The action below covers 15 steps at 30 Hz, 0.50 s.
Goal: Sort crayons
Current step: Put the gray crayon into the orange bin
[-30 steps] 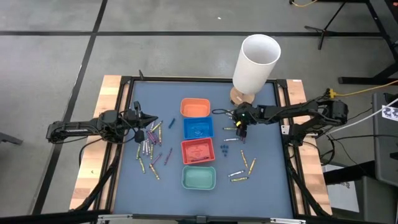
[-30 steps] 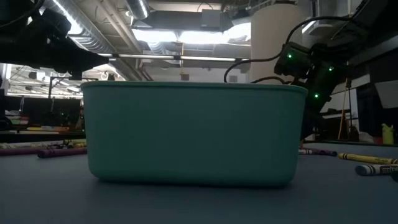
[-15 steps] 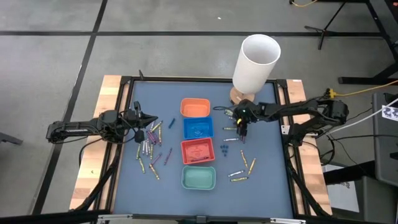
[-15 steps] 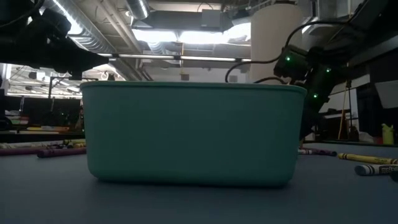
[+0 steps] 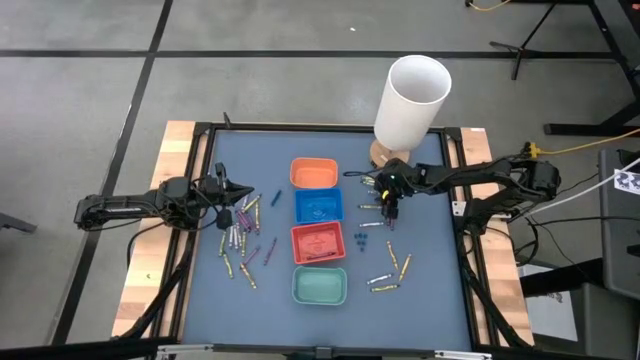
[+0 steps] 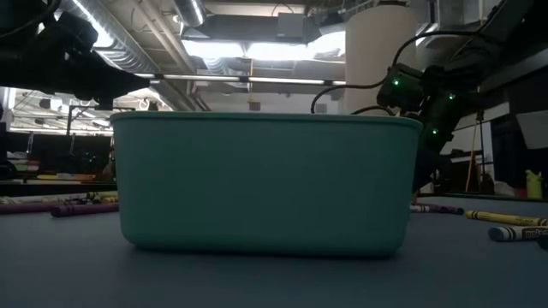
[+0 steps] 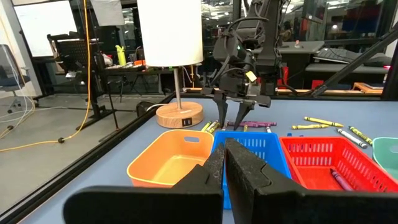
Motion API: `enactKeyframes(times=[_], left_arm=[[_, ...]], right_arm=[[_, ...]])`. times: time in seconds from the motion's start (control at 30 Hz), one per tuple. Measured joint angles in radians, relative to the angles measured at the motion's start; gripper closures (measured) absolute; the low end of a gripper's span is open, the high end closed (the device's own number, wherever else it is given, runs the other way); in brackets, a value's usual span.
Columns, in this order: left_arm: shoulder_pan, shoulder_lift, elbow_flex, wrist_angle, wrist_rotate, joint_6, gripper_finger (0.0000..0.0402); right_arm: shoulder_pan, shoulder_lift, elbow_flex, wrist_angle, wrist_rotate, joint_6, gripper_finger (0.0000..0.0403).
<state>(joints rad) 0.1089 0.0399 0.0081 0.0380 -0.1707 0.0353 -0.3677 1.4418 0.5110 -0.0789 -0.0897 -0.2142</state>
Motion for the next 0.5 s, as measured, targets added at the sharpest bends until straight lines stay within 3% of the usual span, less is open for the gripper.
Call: enactKeyframes(times=[0.13, 0.5], left_arm=[[0.0, 0.0, 0.0, 0.0, 0.0, 0.0, 0.0401], [0.0, 0.0, 0.0, 0.0, 0.0, 0.0, 0.0401]], right_arm=[[0.001, 0.0, 0.0, 0.0, 0.034, 0.0, 0.0244], [0.002, 0.0, 0.0, 0.0, 0.045, -0.009, 0.0348]])
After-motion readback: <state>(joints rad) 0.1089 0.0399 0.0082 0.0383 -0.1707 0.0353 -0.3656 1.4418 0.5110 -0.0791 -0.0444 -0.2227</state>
